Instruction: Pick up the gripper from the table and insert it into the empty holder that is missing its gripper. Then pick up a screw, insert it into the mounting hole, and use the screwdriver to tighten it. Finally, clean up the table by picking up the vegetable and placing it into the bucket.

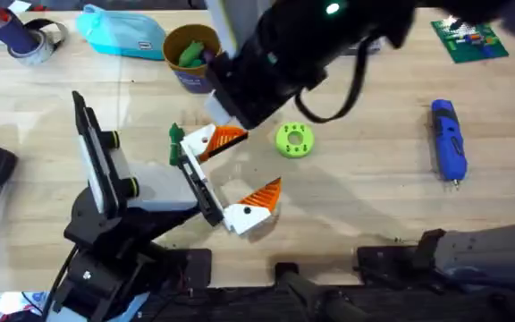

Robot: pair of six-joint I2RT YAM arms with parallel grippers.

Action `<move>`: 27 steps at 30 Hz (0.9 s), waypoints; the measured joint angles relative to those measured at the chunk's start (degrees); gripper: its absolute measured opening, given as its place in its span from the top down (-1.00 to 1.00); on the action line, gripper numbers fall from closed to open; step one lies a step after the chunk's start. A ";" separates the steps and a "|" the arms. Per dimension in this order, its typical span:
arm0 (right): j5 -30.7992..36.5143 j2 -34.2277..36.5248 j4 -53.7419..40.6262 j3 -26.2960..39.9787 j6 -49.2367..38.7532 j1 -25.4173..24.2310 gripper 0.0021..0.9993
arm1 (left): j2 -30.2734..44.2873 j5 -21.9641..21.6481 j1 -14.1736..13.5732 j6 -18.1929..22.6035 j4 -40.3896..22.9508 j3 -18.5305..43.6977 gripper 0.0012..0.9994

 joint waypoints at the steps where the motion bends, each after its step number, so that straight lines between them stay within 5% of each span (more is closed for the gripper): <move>1: -0.06 0.54 0.19 0.00 0.00 0.32 0.99 | 0.00 0.02 0.00 0.03 0.00 0.00 -0.98; 27: -0.80 4.71 1.71 0.00 -3.69 4.47 0.99 | 0.00 0.02 0.00 0.37 0.00 0.00 -0.98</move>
